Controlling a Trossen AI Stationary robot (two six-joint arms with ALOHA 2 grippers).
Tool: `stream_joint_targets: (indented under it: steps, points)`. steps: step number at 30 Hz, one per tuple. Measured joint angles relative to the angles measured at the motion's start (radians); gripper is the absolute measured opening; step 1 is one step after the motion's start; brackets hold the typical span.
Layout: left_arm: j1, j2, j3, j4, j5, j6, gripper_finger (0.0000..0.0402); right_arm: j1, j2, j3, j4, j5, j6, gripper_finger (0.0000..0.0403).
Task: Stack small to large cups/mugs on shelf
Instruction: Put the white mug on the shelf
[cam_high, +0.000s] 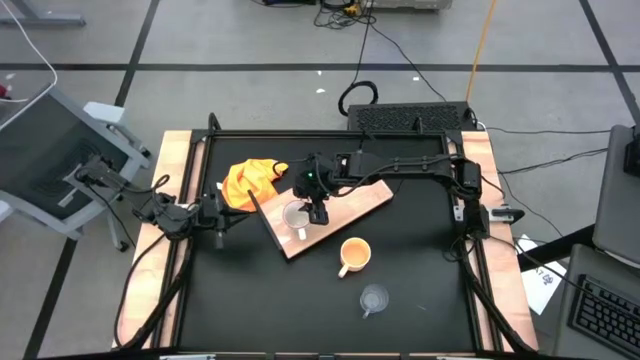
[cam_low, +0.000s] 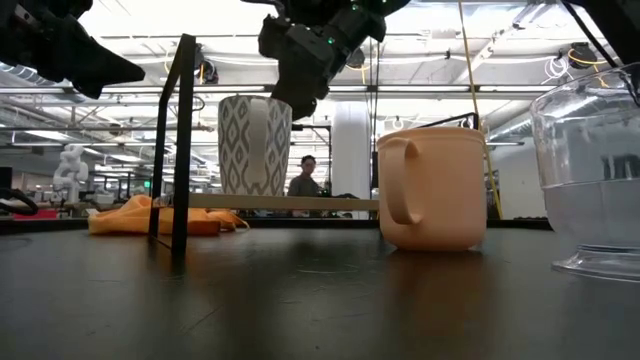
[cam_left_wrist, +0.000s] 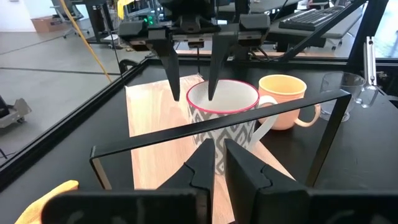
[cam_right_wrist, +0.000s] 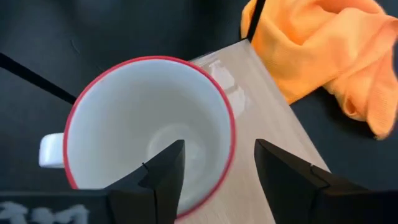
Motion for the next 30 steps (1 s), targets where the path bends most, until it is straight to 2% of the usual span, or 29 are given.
stream_joint_targets:
  steps: [20,23,30]
  points:
    - [0.000,0.000,0.000,-0.007,0.013,-0.002,0.0037,0.011,0.018,0.000,0.023,-0.008,-0.114,0.0026]
    - [0.000,0.000,0.000,-0.008,0.013,-0.003,0.0037,0.011,0.018,0.000,0.038,-0.007,-0.106,0.0027]
    - [0.000,0.000,0.000,-0.012,0.013,-0.008,0.0037,0.011,0.019,-0.001,0.047,-0.002,-0.087,0.0076]
